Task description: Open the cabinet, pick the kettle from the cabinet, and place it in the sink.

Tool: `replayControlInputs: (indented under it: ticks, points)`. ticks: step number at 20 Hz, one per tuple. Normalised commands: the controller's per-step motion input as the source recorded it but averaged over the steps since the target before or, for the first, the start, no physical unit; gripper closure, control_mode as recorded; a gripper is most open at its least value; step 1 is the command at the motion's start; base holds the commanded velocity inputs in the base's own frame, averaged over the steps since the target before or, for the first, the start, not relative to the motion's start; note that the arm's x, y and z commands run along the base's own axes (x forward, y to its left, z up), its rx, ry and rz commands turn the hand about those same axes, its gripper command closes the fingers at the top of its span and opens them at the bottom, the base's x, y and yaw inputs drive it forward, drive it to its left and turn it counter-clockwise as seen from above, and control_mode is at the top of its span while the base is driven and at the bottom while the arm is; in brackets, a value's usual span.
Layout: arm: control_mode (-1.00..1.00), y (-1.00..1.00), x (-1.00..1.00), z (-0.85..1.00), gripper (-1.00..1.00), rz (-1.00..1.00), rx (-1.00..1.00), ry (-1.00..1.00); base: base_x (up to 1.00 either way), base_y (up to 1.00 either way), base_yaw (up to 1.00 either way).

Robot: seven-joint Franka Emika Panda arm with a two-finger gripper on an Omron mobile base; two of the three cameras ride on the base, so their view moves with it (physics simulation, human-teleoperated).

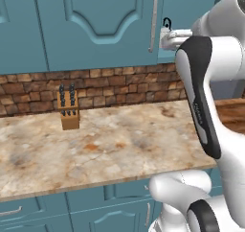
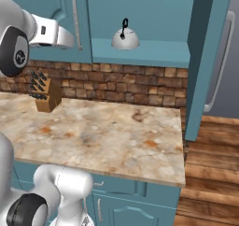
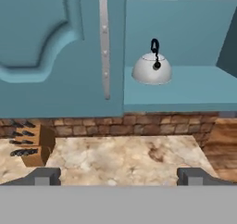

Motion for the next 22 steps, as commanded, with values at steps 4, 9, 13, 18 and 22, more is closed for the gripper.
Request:
replayControlInputs:
  ticks: [4, 9, 13, 18, 22]
  points:
    - [-1.0, 0.24, 0.56, 0.05, -1.0, 0.06, -0.05, 0.0, 0.0, 0.0, 0.0]
    - [-1.0, 0.11, 0.55, 0.08, -1.0, 0.06, 0.0, 0.03, 0.0, 0.0, 0.0]
    - [-1.0, 0.01, 0.55, 0.0, -1.0, 0.01, 0.0, 0.0, 0.0, 0.0, 0.0]
    - [-1.0, 0.0, 0.53, 0.0, -1.0, 0.0, -0.03, 0.0, 0.0, 0.0, 0.0]
    - [-1.0, 0.0, 0.59, 0.0, -1.0, 0.0, -0.01, 0.0, 0.0, 0.0, 0.0]
